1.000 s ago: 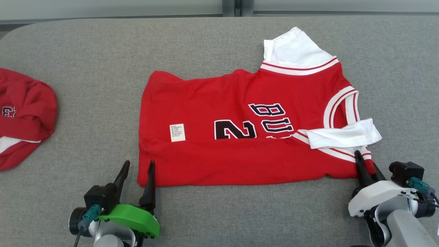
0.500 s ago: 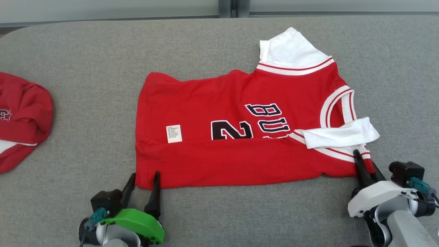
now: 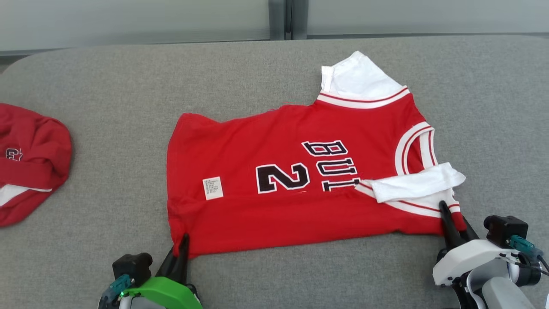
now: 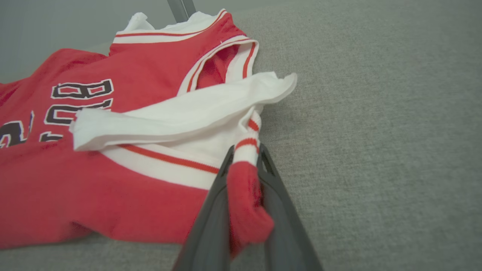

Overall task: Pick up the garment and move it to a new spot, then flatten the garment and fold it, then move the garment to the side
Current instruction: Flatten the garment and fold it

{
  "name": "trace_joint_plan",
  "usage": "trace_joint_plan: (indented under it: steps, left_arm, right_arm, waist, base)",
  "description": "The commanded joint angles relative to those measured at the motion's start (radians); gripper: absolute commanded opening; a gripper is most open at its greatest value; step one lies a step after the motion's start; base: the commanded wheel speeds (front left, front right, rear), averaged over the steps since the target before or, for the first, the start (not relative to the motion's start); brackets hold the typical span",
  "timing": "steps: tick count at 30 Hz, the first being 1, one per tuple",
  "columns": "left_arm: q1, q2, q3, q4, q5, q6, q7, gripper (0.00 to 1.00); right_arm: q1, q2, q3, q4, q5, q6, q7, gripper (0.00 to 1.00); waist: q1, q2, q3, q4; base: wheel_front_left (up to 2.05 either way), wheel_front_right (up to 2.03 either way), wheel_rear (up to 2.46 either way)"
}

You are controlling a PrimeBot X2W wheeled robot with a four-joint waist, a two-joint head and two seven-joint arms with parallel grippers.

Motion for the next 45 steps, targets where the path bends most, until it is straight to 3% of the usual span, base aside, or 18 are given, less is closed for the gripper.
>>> trace_joint_plan:
  steps: [1,14,15,16,17,23,28,38,45]
  left_arm:
    - [0.028,0.018,0.011,0.006,-0.003,0.002,0.002,0.0]
    - [0.149,0.05,0.044,0.037,-0.001,0.002,0.001,0.0]
    - [0.151,0.051,0.044,0.037,0.001,0.002,0.001,0.01]
    - [0.152,0.052,0.049,0.034,0.009,0.002,0.001,0.44]
    - [0.151,0.049,0.058,0.03,0.014,0.002,0.001,1.0]
    - [0.14,0.024,0.092,0.012,0.073,0.002,0.001,1.0]
    - [0.142,0.007,0.121,-0.017,0.119,0.002,0.001,1.0]
    - [0.161,-0.02,0.15,-0.07,0.181,0.002,0.001,1.0]
    - [0.159,-0.03,0.134,-0.073,0.171,0.002,0.001,1.0]
  right_arm:
    - [0.023,-0.001,-0.005,0.003,0.008,-0.002,0.002,0.0]
    - [0.162,-0.005,-0.006,-0.012,0.049,-0.002,0.001,0.0]
    - [0.171,-0.003,-0.01,-0.01,0.052,-0.002,0.001,0.2]
    - [0.177,-0.003,-0.014,-0.007,0.057,-0.002,0.001,1.0]
    - [0.178,-0.003,-0.016,-0.011,0.06,-0.002,0.001,1.0]
    - [0.159,0.0,-0.033,-0.086,0.004,-0.002,0.001,1.0]
    - [0.174,0.012,0.019,-0.152,-0.028,-0.002,0.001,1.0]
    - [0.203,-0.045,0.296,-0.235,-0.037,-0.002,0.001,1.0]
    - [0.183,-0.067,0.329,-0.19,-0.05,-0.002,0.001,1.0]
  waist:
    - [0.0,0.0,-0.051,-0.004]
    - [0.0,0.0,-0.187,-0.011]
    - [0.0,0.0,-0.187,-0.011]
    - [0.0,0.0,-0.184,-0.01]
    - [0.0,0.0,-0.179,-0.009]
    - [0.0,0.0,-0.136,-0.005]
    - [0.0,0.0,-0.123,0.001]
    - [0.0,0.0,-0.116,0.011]
    - [0.0,0.0,-0.108,0.022]
  base:
    - [0.0,0.0,0.0]
    - [0.0,0.0,0.0]
    - [0.0,0.0,0.0]
    - [0.0,0.0,0.0]
    - [0.0,0.0,0.0]
    - [0.0,0.0,0.0]
    - [0.0,0.0,0.0]
    - [0.0,0.0,0.0]
    - [0.0,0.0,0.0]
